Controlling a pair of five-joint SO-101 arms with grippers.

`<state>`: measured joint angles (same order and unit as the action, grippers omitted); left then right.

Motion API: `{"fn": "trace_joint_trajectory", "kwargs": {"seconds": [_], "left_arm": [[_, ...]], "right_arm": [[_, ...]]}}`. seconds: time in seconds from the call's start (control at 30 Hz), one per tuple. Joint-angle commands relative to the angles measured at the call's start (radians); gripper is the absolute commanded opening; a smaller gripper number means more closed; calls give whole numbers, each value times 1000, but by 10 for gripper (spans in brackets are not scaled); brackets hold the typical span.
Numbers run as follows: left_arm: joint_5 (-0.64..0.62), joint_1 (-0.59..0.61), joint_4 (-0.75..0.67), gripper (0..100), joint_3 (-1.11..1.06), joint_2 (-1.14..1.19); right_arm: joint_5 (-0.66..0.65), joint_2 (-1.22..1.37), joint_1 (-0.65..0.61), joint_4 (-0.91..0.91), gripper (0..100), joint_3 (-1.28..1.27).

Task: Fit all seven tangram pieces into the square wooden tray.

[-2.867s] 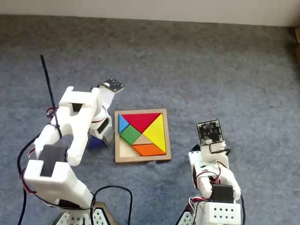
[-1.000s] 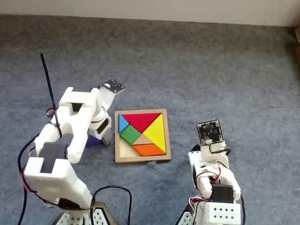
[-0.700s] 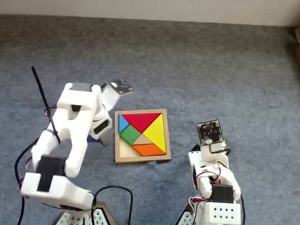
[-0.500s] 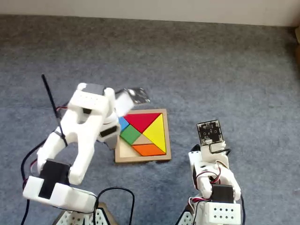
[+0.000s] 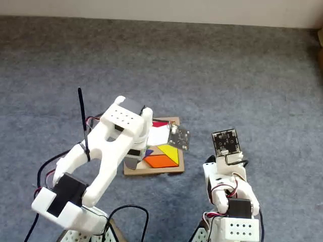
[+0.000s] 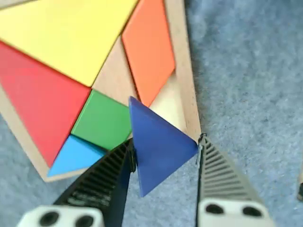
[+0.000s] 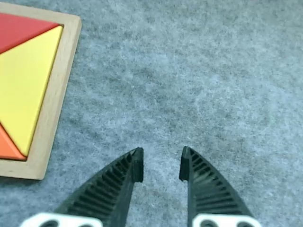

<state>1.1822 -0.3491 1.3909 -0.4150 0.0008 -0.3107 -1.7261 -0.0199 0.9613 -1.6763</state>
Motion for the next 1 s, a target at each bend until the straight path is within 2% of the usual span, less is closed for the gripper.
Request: {"fn": "trace_joint_trajectory", "kwargs": {"seconds": [0.0,0.27,0.43,0.63,0.77,0.97], "left_arm": [[158,-18,11,130,27,-41],[339,-47,81,130,25,-41],[345,-70,77,134,25,-39],[302,-56,69,295,28,-39],[258,-35,-11,287,30,-41],[249,15,-15,287,48,-58]], "right_arm": [[-14,-13,12,4,139,-99],[-14,-12,12,4,139,-99],[-14,-10,12,4,139,-99],[-14,-10,12,4,139,-99],[-14,-10,12,4,139,-99],[-14,-10,12,4,139,-99]]}}
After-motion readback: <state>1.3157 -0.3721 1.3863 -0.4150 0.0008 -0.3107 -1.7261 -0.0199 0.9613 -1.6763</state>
